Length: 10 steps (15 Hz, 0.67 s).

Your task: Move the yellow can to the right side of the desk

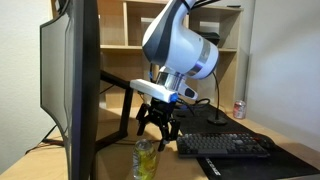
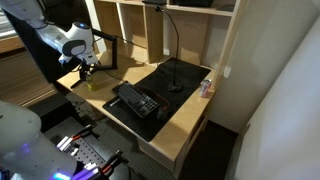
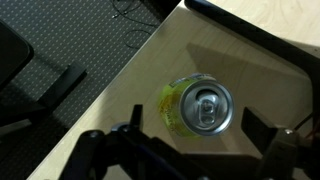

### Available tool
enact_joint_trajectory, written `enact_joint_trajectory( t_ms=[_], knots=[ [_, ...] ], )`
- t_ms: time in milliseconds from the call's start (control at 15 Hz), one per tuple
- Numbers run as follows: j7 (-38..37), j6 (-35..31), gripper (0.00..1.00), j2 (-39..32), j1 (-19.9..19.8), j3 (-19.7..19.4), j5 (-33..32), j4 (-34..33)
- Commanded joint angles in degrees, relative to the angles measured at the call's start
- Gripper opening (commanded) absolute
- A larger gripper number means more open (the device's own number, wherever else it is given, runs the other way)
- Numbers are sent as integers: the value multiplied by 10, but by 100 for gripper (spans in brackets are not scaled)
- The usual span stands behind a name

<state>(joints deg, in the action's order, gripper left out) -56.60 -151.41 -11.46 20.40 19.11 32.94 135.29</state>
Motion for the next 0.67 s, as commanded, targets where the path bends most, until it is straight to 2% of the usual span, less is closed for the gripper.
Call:
enact_joint_trajectory(
  t_ms=[0,133,400,600],
  knots=[
    [5,-9,100,-11,3,-6,-30,-7],
    [5,-22,100,-14,0,2,-15,-8],
    [-21,6,100,4,2,-7,-42,2],
    [-11,-21,100,-2,-1,2,-23,-1]
  ],
)
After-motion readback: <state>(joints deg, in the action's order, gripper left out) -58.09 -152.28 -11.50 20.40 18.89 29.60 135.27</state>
